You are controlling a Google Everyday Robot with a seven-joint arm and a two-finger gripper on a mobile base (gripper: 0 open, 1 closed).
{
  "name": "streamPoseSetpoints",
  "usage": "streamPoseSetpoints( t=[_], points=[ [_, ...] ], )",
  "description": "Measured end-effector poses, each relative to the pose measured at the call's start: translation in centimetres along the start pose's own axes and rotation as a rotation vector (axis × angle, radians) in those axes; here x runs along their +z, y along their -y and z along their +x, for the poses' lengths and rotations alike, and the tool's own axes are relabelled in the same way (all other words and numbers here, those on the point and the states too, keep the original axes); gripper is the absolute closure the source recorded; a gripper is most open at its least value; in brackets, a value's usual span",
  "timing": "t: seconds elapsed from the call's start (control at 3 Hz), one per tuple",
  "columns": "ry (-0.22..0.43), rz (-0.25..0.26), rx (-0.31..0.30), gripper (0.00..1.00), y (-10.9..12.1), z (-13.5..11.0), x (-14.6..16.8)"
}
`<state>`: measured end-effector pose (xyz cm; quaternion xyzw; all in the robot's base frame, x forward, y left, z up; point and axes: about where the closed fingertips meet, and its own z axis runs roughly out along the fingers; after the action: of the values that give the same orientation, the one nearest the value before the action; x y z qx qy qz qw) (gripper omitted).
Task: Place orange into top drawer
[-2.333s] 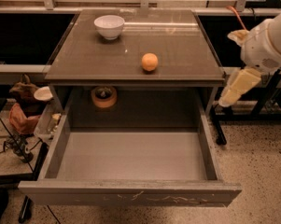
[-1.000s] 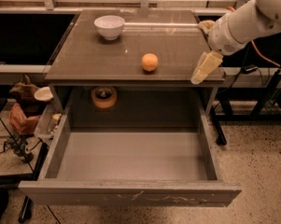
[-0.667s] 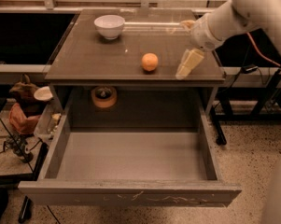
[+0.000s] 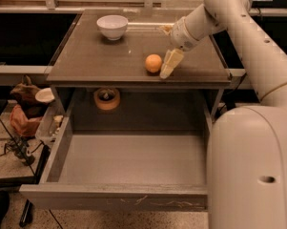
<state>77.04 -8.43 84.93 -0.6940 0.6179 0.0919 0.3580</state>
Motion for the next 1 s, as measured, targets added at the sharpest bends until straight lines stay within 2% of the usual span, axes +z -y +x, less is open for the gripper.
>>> streamPoseSetpoints(
  t=[0.33,1.0],
  points=[
    [0.002,-0.056,-0.028,0.0,0.4,-1.0,2.1],
    [-0.056,-0.135,-0.108,0.0,0.1,-4.1,1.7]
  ],
)
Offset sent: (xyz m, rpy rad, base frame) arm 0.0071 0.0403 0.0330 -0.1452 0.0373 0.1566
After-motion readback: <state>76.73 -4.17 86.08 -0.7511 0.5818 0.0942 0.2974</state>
